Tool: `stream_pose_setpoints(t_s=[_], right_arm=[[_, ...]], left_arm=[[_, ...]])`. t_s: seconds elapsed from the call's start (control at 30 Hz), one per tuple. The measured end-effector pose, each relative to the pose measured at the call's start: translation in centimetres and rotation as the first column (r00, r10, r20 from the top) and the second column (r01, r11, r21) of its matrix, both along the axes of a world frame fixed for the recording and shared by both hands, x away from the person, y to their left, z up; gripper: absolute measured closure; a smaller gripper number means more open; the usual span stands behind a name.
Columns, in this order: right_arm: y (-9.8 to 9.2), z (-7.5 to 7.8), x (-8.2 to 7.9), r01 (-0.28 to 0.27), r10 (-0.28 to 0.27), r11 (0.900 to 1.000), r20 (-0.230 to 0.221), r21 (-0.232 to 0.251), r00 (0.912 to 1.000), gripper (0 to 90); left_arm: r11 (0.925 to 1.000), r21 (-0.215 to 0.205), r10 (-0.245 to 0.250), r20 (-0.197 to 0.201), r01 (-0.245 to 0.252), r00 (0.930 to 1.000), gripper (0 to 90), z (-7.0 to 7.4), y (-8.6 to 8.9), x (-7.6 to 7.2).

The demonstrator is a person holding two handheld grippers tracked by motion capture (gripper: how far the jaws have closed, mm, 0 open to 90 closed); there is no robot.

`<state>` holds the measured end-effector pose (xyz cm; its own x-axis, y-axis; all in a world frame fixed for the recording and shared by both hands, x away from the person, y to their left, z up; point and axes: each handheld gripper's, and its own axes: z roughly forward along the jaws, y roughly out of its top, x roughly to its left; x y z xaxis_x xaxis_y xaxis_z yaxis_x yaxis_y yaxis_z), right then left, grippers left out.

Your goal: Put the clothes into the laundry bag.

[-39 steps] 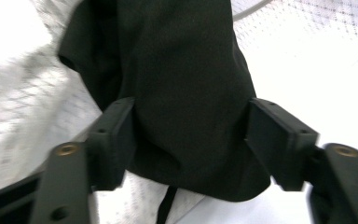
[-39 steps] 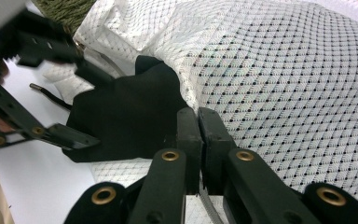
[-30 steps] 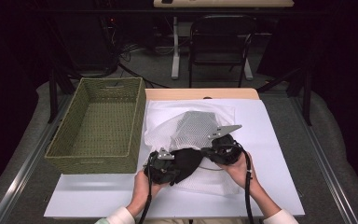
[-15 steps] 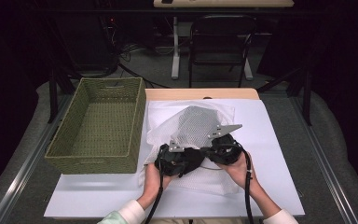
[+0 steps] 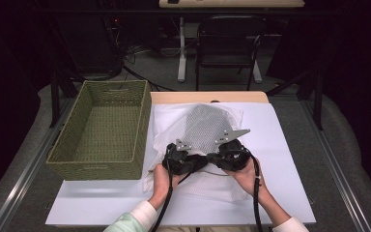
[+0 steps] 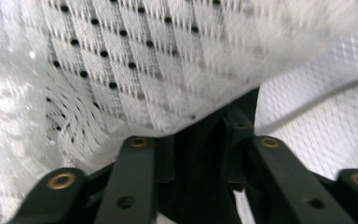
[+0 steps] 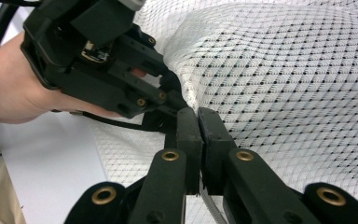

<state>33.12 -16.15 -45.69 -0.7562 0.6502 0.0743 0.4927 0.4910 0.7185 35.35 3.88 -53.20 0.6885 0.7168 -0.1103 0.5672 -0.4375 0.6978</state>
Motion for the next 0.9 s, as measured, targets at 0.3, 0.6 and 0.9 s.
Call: stream_pose_setpoints(t_s=[0.3, 0.6, 0.9], right_arm=[[-0.1, 0.0, 0.1, 0.007, -0.007, 1.0, 0.001, -0.003, 1.0, 87.9], [0.0, -0.1, 0.1, 0.008, -0.008, 1.0, -0.003, -0.006, 1.0, 87.9], [0.2, -0.2, 0.0, 0.0, 0.0, 1.0, -0.004, -0.012, 1.0, 87.8]], left_arm=[[0.9915, 0.075, -0.104, -0.035, 0.107, 0.9939, 44.3, 1.0, 1.3, -2.2], [0.9774, 0.148, -0.14, -0.084, 0.151, 0.9866, 45.7, 0.6, 3.5, -4.5], [0.9688, 0.17, -0.159, -0.13, 0.18, 0.9787, 70.2, -0.9, 3.8, -4.3]])
